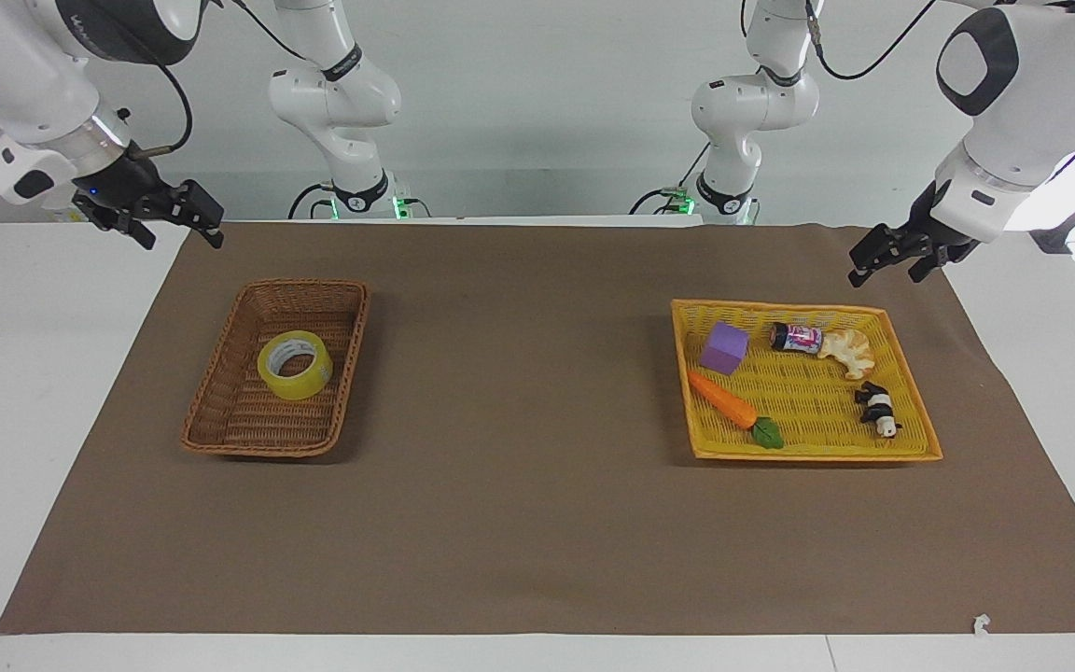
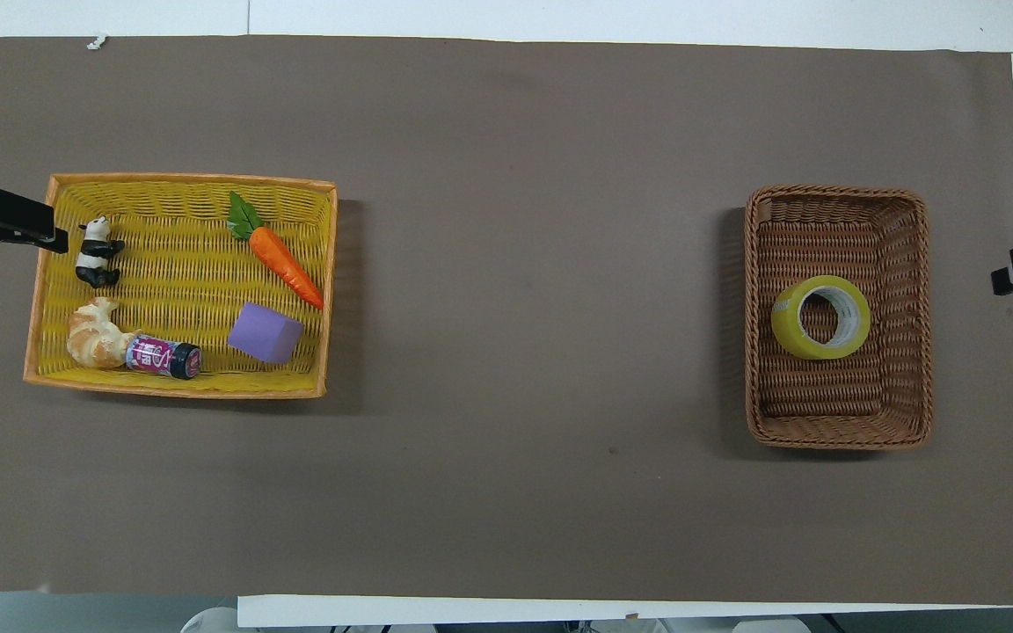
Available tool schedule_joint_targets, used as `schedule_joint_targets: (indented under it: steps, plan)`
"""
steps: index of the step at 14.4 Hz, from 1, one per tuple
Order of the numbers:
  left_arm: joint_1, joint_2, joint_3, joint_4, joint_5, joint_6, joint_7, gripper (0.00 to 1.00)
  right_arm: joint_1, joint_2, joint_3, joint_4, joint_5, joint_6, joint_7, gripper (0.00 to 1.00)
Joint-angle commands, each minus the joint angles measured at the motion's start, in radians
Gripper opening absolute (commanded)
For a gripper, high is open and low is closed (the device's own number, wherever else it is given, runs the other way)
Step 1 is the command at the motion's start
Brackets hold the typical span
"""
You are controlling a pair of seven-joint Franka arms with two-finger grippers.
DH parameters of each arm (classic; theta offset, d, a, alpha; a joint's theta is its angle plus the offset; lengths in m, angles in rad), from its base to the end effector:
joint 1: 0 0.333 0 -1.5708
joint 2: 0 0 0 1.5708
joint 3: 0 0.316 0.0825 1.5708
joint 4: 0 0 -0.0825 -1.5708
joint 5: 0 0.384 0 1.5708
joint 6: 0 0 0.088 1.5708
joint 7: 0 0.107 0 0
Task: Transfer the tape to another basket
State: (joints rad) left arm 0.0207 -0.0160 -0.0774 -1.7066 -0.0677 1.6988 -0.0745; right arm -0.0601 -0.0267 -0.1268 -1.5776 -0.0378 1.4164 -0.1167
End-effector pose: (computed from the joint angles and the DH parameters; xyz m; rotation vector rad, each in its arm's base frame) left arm 0.5562 -0.0383 0.5802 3.0750 0.0402 0.0059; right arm 0.5190 -0.1037 0.6233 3.1185 -0.1142 -0.2162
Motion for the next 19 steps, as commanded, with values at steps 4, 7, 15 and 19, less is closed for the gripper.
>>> schedule_joint_targets:
  steps: [4, 7, 15, 19]
  plan:
    - [0.028, -0.044, -0.024, -0.107, 0.017, 0.055, 0.021, 1.00, -0.010, -0.015, 0.007, -0.041, -0.051, -0.045, 0.014, 1.00]
    - [0.025, -0.024, -0.021, -0.009, 0.017, -0.045, 0.018, 1.00, -0.004, 0.022, -0.004, -0.002, -0.051, -0.051, 0.014, 1.00]
    - [0.031, -0.009, -0.085, 0.116, 0.038, -0.206, 0.010, 1.00, -0.012, 0.017, -0.002, -0.002, -0.048, -0.050, 0.009, 1.00]
    - [0.031, -0.013, -0.111, 0.117, 0.121, -0.200, 0.022, 1.00, -0.012, 0.016, -0.002, -0.002, -0.048, -0.051, 0.008, 1.00]
